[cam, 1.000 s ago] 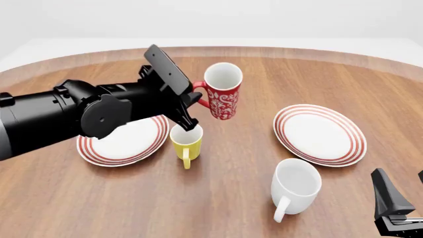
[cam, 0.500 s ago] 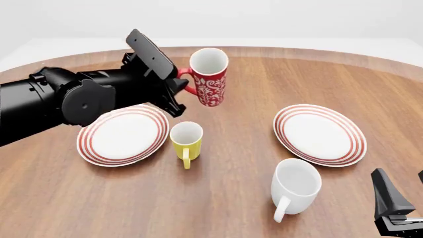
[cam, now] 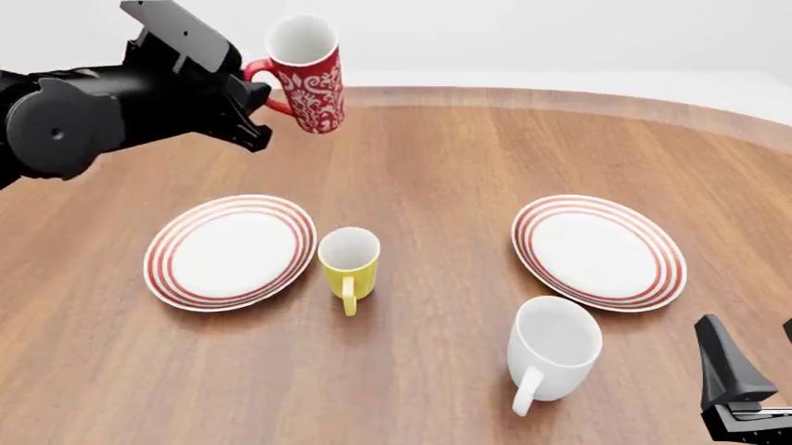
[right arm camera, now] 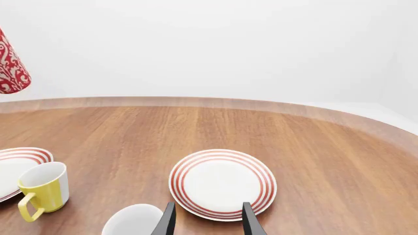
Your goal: Put the red mug on the left plate.
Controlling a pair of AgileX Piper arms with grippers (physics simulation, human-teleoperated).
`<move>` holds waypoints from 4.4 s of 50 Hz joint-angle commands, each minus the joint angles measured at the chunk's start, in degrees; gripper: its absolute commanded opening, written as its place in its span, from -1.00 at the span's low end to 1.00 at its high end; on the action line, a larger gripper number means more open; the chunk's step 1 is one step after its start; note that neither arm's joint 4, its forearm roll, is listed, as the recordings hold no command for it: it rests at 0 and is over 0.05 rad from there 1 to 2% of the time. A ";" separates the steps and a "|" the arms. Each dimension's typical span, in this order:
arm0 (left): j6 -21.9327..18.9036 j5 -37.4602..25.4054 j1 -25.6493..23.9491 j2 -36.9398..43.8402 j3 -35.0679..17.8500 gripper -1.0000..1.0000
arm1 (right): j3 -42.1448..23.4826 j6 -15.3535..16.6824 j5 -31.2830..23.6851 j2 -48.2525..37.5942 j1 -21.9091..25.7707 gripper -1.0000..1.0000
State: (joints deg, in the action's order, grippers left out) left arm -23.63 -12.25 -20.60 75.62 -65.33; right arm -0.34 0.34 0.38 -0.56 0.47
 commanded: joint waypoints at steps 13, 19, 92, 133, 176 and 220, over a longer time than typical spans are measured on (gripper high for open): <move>0.86 -0.71 7.57 -9.69 7.24 -1.00 | 0.00 0.00 0.00 0.00 0.00 1.00; 0.87 -0.05 8.42 -8.90 7.17 -1.00 | 0.00 0.00 0.00 0.00 0.00 1.00; 6.26 23.43 19.62 8.71 24.07 -1.00 | 0.00 0.00 0.00 0.00 0.00 1.00; 8.10 32.98 23.19 17.68 28.08 -1.00 | 0.00 0.00 0.00 0.00 0.00 1.00; 9.92 34.86 21.44 21.26 30.78 1.00 | 0.00 0.00 0.00 0.00 0.00 1.00; 15.56 -9.09 22.44 -54.99 47.55 1.00 | 0.00 0.00 0.00 0.00 0.00 1.00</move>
State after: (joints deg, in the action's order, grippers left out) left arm -11.28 -1.78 3.34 45.63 -17.14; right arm -0.34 0.34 0.38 -0.56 0.47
